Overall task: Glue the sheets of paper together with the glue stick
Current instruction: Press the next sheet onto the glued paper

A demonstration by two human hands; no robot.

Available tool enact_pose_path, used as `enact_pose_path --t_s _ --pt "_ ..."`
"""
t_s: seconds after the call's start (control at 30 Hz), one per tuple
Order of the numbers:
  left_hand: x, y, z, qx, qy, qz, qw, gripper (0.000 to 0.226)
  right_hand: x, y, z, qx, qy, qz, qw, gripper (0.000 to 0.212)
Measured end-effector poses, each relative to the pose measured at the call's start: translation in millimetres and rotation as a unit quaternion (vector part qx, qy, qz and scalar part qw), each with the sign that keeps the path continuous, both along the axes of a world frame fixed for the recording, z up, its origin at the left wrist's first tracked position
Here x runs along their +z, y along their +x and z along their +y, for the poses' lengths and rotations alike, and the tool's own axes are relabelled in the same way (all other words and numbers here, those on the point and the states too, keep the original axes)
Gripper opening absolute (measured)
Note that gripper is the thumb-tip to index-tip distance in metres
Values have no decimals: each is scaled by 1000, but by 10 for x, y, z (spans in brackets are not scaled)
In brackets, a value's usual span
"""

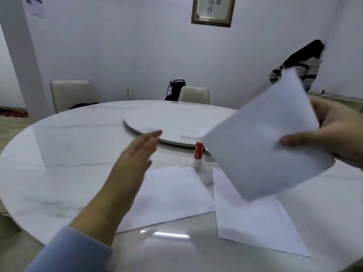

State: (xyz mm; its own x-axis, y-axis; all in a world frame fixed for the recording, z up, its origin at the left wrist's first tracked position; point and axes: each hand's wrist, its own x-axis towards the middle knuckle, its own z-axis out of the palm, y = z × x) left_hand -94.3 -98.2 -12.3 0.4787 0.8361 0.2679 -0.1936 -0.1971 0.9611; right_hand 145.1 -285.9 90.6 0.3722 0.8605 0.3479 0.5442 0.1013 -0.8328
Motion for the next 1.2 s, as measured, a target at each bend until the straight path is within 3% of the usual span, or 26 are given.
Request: enact_pose_path --t_s 0.07,0.13,0.2,0.27,0.33,0.4,0.47,0.63,0.87,1.2 --pt "77 -133 -87 -138 -75 -129 979 48 48 -202 116 50 69 96 992 63" --pt "89 -204 -169 -240 -76 -140 958 68 -5 -431 302 80 93 167 978 47" --pt "114 -261 -215 -266 -56 -140 952 69 -138 -617 501 80 83 227 967 45" --pt "166 -335 -235 -192 -38 -122 973 54 -297 -723 671 58 54 250 965 58" --pt "194 -400 -197 -60 -3 -44 997 36 -404 -777 771 40 24 267 963 74" --pt "158 -474 -95 54 26 41 997 24 -496 -749 813 66 1 305 950 89" --pt "85 -553 14 78 -15 77 994 20 -588 -721 815 102 0 329 939 97" --pt "-125 -631 139 58 -64 122 989 16 -955 -678 855 78 -29 316 945 68" --pt "-263 -677 141 97 32 223 969 16 -1179 -586 851 12 -103 241 965 35" --pt "-283 -757 182 95 128 341 927 23 -1226 -613 836 15 -181 144 973 22"
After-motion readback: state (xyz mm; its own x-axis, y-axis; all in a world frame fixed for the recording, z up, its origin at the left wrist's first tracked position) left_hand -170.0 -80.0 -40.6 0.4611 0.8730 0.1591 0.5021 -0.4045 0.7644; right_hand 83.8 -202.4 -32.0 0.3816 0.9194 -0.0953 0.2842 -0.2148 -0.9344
